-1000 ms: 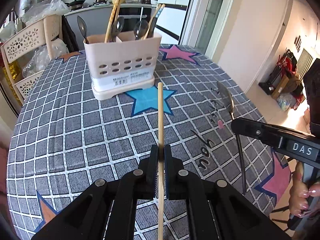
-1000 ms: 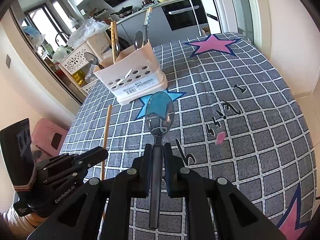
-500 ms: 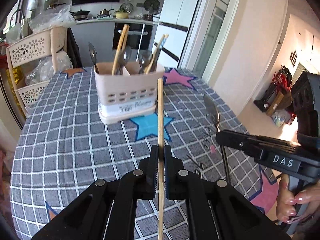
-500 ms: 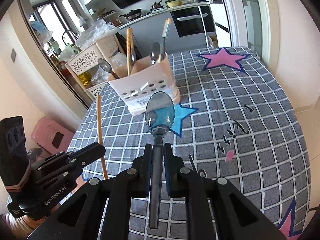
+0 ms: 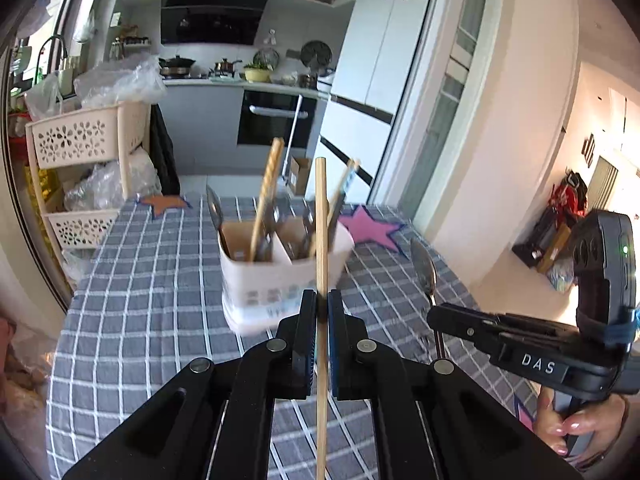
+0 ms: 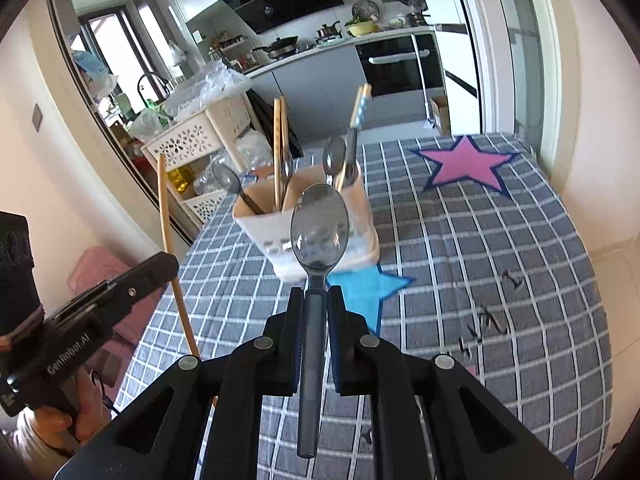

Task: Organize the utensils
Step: 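Carry the chopstick and black spoon up over the white caddy with both tools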

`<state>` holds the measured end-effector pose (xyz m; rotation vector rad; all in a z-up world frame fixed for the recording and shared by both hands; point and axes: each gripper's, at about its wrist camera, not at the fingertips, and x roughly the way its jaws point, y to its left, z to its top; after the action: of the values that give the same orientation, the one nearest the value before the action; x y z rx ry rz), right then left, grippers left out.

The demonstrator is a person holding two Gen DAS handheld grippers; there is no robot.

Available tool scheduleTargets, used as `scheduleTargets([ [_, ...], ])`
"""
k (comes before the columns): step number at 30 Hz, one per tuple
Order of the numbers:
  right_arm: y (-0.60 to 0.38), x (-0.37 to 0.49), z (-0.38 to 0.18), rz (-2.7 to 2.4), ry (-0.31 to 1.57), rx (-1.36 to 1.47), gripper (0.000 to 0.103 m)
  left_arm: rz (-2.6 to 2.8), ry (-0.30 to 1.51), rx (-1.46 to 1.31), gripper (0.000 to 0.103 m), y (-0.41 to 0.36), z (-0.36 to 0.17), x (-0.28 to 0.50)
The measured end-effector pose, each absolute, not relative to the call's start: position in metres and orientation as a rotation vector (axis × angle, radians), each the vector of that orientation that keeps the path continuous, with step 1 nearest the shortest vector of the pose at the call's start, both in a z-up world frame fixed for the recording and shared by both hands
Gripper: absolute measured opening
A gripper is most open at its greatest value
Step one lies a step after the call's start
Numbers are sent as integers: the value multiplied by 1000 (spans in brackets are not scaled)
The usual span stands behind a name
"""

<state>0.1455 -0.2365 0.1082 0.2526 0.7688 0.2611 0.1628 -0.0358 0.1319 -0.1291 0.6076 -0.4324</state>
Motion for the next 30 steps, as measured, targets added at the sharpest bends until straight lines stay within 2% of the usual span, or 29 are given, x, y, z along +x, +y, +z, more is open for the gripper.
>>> scheduleTargets([
  [20,-236,241,153,282,614,285,12,-393,484,-162,37,-32,178,258],
  [30,-229,297,153,257,530,284,12,-338,414,-176,38,-29,187,309],
])
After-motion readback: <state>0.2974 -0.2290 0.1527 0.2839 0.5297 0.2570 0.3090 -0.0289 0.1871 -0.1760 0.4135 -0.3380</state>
